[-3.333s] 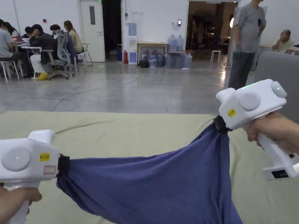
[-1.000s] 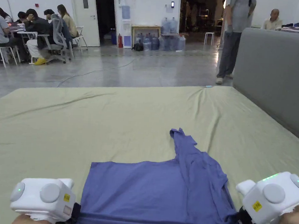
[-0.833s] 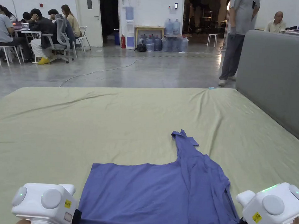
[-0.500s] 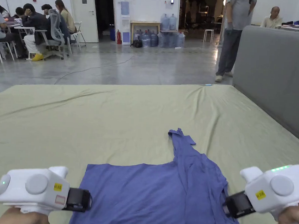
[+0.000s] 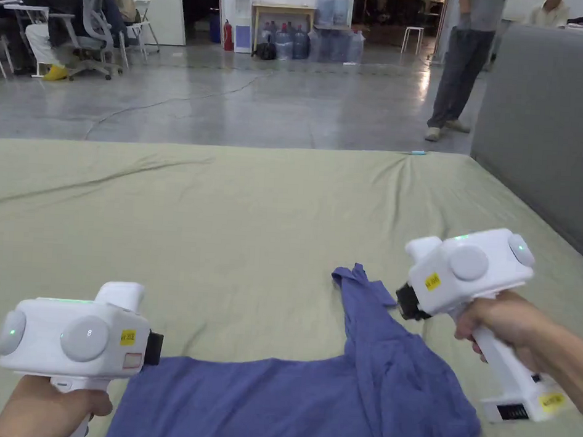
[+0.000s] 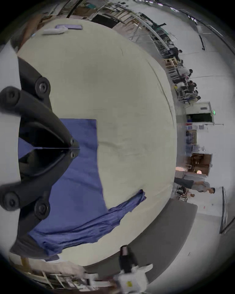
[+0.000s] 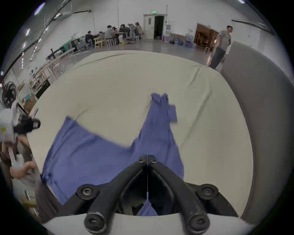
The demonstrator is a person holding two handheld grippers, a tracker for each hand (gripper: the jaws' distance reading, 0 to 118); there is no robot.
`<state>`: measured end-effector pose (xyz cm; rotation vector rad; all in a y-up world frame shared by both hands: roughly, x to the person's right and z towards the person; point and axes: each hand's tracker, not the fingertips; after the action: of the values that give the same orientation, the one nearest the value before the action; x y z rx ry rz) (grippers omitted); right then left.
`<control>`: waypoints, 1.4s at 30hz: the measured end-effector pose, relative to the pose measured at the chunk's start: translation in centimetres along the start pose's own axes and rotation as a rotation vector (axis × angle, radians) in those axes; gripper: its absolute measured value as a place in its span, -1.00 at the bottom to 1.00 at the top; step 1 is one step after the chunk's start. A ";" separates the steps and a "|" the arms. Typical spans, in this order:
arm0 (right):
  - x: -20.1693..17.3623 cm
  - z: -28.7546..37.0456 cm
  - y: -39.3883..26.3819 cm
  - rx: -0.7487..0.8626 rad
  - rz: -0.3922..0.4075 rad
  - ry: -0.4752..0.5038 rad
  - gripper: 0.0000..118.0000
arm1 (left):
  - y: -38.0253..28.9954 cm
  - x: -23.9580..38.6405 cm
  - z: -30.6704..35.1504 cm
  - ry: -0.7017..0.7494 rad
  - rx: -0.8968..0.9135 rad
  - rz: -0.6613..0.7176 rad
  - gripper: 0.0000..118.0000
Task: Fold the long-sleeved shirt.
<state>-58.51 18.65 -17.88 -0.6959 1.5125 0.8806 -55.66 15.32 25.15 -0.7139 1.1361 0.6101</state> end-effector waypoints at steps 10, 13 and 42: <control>5.1 -21.0 16.0 -0.137 -0.196 -0.116 0.19 | 0.4 -2.6 -8.2 0.055 0.068 0.060 -1.00; 4.4 -23.9 15.9 -0.198 -0.188 -0.063 -0.04 | -0.1 -2.9 -9.4 0.033 0.042 0.066 -1.00; -5.4 3.7 -12.3 0.021 0.043 -0.034 -0.65 | -5.5 2.3 7.7 -0.074 0.089 0.067 -1.00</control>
<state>-45.60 14.92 -14.32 -0.6320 1.5091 0.9039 -46.36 17.94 25.92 -0.5744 1.1150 0.6331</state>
